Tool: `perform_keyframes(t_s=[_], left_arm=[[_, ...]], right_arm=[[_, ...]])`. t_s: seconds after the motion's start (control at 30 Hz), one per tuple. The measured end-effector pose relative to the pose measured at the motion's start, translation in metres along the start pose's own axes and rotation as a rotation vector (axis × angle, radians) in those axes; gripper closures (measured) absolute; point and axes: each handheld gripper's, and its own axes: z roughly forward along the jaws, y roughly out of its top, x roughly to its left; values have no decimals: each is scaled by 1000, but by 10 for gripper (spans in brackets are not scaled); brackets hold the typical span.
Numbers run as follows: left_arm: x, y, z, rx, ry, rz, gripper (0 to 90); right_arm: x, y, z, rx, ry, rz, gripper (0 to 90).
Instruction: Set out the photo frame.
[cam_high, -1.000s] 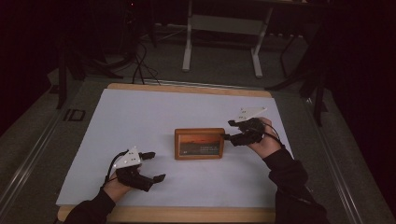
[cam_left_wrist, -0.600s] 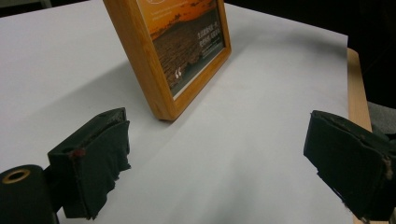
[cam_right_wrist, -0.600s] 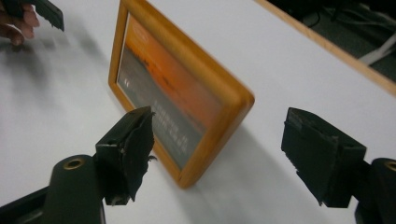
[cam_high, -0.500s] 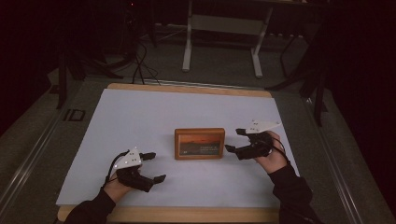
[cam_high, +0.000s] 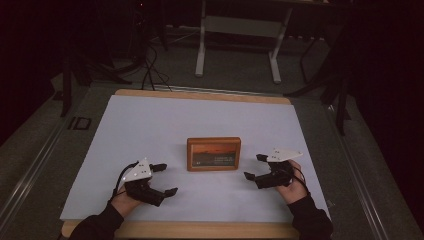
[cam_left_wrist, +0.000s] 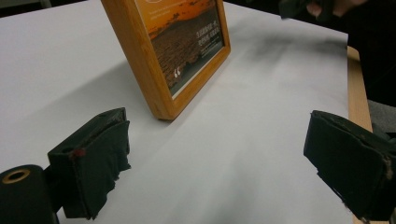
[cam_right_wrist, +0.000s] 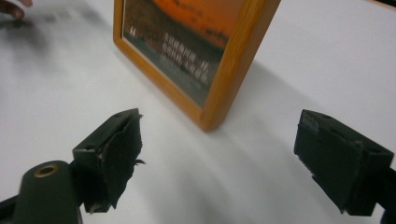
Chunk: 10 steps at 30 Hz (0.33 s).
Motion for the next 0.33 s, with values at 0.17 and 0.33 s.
perform_keyframes(t_s=[0.17, 0.33], left_arm=[[-1, -3, 2, 7, -10, -3, 73], [-2, -3, 3, 6, -11, 1, 72]], right_arm=[[2, -8, 0, -42, 1, -35, 134], [2, -8, -2, -85, 2, -53, 133]])
